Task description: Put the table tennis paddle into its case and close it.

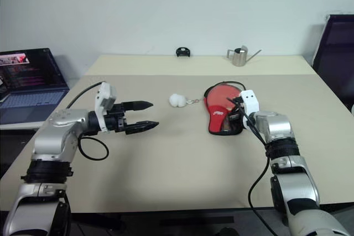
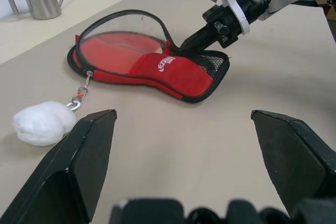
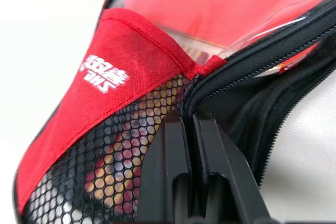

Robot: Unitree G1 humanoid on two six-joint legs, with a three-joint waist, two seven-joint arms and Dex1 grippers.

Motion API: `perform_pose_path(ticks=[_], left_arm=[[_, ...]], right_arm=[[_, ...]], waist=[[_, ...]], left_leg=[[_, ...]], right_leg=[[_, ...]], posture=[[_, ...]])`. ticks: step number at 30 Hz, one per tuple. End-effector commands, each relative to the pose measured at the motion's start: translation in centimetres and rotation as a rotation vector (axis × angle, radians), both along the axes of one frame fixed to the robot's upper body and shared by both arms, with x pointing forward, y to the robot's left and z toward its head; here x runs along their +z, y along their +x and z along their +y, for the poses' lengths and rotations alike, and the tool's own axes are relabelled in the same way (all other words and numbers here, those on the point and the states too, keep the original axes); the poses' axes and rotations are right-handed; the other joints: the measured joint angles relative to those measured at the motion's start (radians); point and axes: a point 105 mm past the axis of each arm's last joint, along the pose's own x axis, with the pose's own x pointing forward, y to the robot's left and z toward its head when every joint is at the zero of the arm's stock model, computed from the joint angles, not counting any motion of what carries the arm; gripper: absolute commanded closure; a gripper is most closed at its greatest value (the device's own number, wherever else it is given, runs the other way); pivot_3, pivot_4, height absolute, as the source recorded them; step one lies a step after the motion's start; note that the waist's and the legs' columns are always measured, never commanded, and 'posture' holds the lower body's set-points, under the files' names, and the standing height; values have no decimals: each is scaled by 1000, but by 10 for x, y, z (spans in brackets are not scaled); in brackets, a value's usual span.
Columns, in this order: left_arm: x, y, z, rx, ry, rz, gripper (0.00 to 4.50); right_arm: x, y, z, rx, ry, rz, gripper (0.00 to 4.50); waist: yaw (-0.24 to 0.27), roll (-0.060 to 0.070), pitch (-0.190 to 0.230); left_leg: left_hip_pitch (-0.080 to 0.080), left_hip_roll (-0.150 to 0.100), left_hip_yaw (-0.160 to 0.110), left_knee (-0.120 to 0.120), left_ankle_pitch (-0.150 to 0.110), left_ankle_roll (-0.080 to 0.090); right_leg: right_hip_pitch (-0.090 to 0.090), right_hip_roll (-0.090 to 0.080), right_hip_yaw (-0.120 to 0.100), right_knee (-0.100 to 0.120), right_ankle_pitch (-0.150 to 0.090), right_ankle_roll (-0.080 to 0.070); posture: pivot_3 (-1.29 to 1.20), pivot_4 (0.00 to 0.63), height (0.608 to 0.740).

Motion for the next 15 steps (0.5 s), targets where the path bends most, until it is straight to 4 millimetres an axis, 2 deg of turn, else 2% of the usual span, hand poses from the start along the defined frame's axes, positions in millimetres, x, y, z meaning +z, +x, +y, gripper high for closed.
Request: perform_pose_path(ticks=[1, 3, 7, 15], left_arm=[[10, -3, -4, -18, -5, -42, 0], [10, -1, -6, -19, -10, -43, 0], [11, 0, -10, -23, -14, -46, 0], [11, 0, -13, -30, -21, -51, 0]], right_arm=[[13, -2, 2, 17, -6, -55, 4490], [15, 3, -2, -17, -17, -82, 4490], [19, 12, -12, -82, -54, -135, 3492], [12, 18, -30, -133, -157, -171, 733]], waist=[[0, 0, 0], [0, 0, 0], [0, 0, 0], [0, 0, 0]], left_leg=[[0, 0, 0, 0, 0, 0], [0, 0, 0, 0, 0, 0], [0, 0, 0, 0, 0, 0], [0, 0, 0, 0, 0, 0]], right_leg=[[0, 0, 0, 0, 0, 0], [0, 0, 0, 0, 0, 0], [0, 0, 0, 0, 0, 0], [0, 0, 0, 0, 0, 0]], posture=[[0, 150, 740], [0, 150, 740], [0, 150, 740], [0, 150, 740]])
